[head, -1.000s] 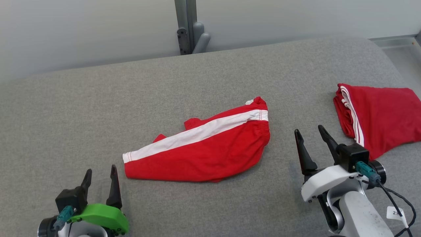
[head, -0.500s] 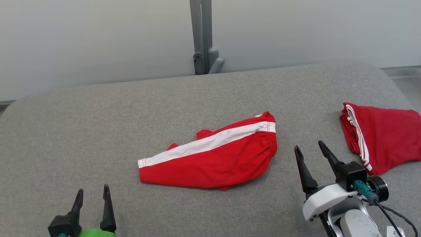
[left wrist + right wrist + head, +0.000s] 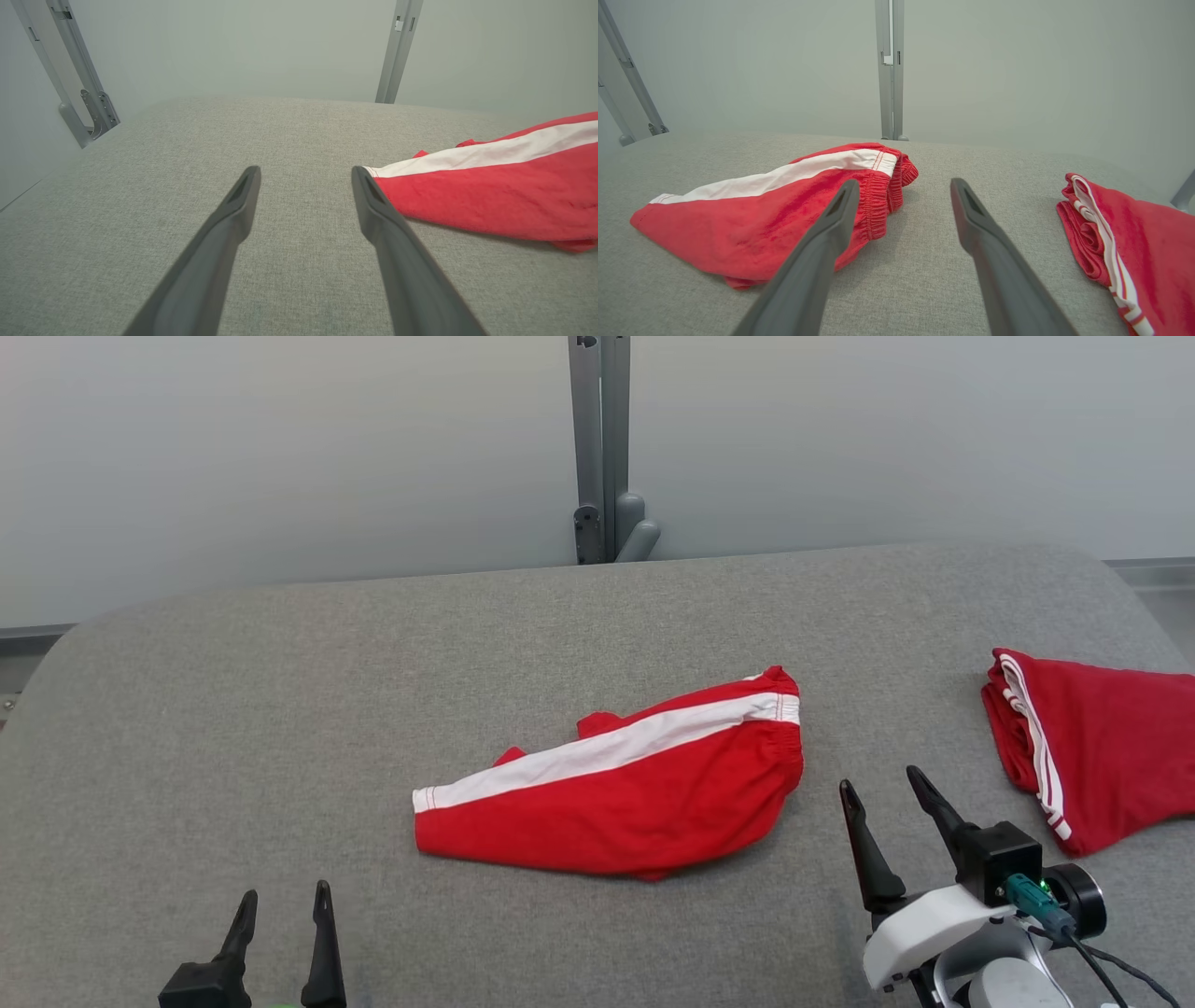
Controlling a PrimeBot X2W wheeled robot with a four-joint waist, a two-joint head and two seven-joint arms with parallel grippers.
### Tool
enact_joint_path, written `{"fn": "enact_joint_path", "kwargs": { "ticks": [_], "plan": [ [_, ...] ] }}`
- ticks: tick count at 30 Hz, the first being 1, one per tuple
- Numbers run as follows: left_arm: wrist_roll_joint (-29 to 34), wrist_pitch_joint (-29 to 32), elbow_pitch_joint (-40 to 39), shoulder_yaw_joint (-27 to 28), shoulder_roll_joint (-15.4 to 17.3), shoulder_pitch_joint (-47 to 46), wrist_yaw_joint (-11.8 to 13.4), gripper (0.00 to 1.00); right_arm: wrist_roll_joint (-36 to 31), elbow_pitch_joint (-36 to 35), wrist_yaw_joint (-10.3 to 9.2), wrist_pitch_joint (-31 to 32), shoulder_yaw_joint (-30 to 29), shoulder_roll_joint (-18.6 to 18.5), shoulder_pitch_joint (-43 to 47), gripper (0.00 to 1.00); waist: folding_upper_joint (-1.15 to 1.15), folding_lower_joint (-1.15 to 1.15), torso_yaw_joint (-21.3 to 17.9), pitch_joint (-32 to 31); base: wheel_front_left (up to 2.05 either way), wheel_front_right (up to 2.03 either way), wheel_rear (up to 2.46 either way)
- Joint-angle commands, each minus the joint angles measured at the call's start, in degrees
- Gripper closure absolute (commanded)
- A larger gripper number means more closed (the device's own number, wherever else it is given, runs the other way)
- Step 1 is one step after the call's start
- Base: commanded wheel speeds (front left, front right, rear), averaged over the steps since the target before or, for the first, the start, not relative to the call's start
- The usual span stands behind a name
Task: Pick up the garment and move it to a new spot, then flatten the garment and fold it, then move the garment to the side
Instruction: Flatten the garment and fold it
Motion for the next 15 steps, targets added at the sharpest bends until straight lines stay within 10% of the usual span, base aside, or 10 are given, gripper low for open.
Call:
{"fn": "enact_joint_path", "kwargs": {
  "ticks": [1,15],
  "plan": [
    [-0.07,0.04,-0.22,-0.16,0.16,-0.30,-0.18,0.00,0.27,-0.10,-0.08,-0.17,-0.06,-0.09,0.40,0.00,0.00,0.00,-0.03,0.38,0.00,0.00,0.00],
    [-0.68,0.04,3.35,-4.44,0.17,-9.06,-1.48,0.00,1.10,2.15,-0.08,-0.17,-0.16,-0.08,-5.47,0.00,0.00,0.00,0.70,7.71,0.00,0.00,0.00]
  ]
}}
